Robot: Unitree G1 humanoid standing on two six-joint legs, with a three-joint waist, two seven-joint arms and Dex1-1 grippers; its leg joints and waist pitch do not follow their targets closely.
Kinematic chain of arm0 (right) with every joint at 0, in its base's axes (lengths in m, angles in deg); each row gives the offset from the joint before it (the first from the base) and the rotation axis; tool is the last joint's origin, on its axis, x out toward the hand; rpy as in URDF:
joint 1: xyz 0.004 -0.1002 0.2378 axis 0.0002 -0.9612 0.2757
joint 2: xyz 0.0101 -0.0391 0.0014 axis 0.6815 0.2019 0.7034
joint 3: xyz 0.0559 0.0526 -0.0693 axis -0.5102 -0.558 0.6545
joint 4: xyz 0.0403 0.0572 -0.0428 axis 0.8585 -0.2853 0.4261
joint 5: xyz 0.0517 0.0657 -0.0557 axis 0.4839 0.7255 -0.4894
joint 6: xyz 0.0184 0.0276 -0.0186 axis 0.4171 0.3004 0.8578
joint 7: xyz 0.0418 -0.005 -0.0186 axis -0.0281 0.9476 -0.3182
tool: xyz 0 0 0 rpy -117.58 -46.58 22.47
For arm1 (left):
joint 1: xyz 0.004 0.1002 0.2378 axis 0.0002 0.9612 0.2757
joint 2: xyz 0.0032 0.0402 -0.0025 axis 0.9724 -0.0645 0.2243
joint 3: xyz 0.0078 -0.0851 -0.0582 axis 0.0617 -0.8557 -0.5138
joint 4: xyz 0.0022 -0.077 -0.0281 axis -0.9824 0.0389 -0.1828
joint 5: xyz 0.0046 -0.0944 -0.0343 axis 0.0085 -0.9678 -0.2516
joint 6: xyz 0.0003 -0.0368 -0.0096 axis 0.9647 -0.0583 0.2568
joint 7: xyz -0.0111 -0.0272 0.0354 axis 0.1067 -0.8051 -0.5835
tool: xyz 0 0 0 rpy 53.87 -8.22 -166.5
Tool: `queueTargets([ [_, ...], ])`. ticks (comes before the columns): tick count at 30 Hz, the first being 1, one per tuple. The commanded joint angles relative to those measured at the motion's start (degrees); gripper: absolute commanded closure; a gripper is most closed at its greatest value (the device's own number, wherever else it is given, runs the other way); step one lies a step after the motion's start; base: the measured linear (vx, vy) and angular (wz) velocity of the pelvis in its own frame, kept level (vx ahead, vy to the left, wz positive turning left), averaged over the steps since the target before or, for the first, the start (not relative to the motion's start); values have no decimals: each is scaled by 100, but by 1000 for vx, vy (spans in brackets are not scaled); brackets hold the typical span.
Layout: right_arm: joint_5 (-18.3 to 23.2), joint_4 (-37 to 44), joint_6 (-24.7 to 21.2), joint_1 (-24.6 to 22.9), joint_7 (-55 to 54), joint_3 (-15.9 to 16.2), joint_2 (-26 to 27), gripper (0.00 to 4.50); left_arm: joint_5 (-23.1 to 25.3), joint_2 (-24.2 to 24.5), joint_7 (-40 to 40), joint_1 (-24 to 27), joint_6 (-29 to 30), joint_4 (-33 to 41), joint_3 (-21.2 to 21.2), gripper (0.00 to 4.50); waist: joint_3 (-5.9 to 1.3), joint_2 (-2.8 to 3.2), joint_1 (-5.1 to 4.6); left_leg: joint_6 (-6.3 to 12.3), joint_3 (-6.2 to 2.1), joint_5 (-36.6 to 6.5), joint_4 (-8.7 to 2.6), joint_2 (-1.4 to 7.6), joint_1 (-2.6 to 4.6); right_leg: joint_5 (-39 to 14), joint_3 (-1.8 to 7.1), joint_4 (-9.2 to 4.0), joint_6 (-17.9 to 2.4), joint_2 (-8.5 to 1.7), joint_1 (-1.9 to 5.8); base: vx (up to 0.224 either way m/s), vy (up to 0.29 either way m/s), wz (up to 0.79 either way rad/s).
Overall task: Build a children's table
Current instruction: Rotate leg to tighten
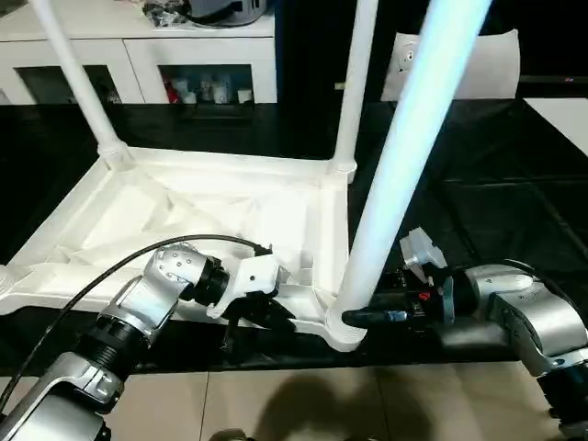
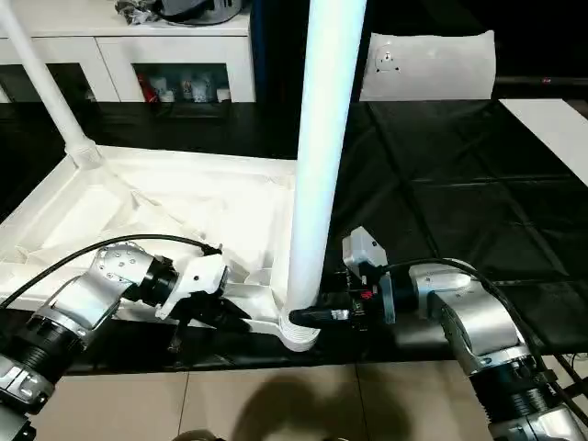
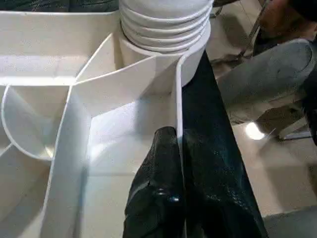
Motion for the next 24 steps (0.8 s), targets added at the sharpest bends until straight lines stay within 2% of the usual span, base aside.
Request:
queueTargets([
  [1,120,39,-113,14,161,59,-9,244,-125,-51,17,-111,94,-5,-81,450,-372,-38,1,384,-81,-767,-389,307,5,-2039,323,-408,-717,-461,329,0,0,0],
  [6,224,188,-260,-116,-126,-29,160,248,-17,-253,-445,-263,302,-262,-195,450,-364,-41,14,373,-84,-827,-395,303,8,-2142,316,-428,-686,-462,328,0,0,0],
  [7,160,178,-210,-142,-539,-113,384,248,52,-400,-760,-394,465,-422,-256,450,-359,-54,6,367,-75,-855,-397,300,9,-2215,317,-443,-668,-463,323,0,0,0],
  [8,122,162,-186,-144,-725,-147,484,248,70,-462,-883,-448,532,-484,-284,450,-348,-47,13,313,-70,-900,-387,271,37,-2440,310,-484,-586,-462,299,0,0,0],
  [10,-74,56,-110,-110,-1193,-181,701,249,43,-639,-1139,-570,726,-602,-390,450,-339,-64,-9,231,-85,-931,-394,237,22,-2733,272,-522,-439,-464,313,0,0,0],
  [13,-424,-211,-164,38,-2458,-339,1342,252,178,-1084,-1971,-935,862,-1023,-535,450,-342,-66,-77,172,-99,-985,-396,223,13,-2918,232,-562,-274,-457,315,0,0,0],
  [14,-515,-275,-191,85,-2857,-385,1568,252,218,-1239,-2308,-1047,887,-1180,-599,450,-361,-47,-117,143,-110,-918,-399,219,-2,-2774,235,-538,-289,-457,318,0,0,0],
  [16,-667,-376,-236,155,-3477,-443,1909,252,260,-1480,-2832,-1186,924,-1389,-705,450,-373,-56,-164,133,-113,-916,-391,203,-9,-2675,223,-540,-294,-458,333,0,0,0],
  [17,-747,-431,-267,191,-3777,-462,2070,253,271,-1592,-3094,-1240,938,-1475,-765,450,-373,-15,-180,138,-113,-867,-391,208,-1,-2549,230,-526,-356,-462,311,0,0,0],
  [18,-930,-601,-284,286,-4400,-512,2415,254,263,-1843,-3585,-1338,1010,-1634,-907,450,-391,-45,-206,166,-97,-792,-381,198,-6,-2380,239,-519,-403,-450,317,0,0,0],
  [19,-949,-621,-284,297,-4465,-518,2450,254,264,-1867,-3633,-1346,1014,-1649,-920,450,-394,-27,-213,193,-95,-719,-384,199,-3,-2225,252,-503,-475,-449,313,0,0,0],
  [21,-1104,-844,-305,421,-5067,-610,2757,254,305,-2057,-4055,-1419,990,-1801,-1014,450,-416,-30,-201,285,-104,-545,-386,210,-35,-1896,264,-444,-561,-457,356,0,0,0],
  [22,-1193,-1038,-351,533,-5504,-717,2959,254,355,-2156,-4265,-1458,933,-1922,-1045,450,-418,-6,-209,313,-96,-470,-379,210,-43,-1776,272,-436,-586,-445,343,0,0,0],
  [23,-1256,-1169,-338,628,-5505,-668,2994,254,401,-2212,-4414,-1482,874,-2006,-1059,450,-412,-14,-233,295,-105,-467,-391,210,-42,-1733,261,-437,-631,-446,346,0,0,0],
  [24,-1385,-1233,-174,690,-5522,-618,3011,219,446,-2268,-4469,-1501,799,-2112,-1041,450,-421,-18,-224,319,-91,-485,-377,199,-30,-1700,267,-431,-657,-451,358,0,0,0],
])
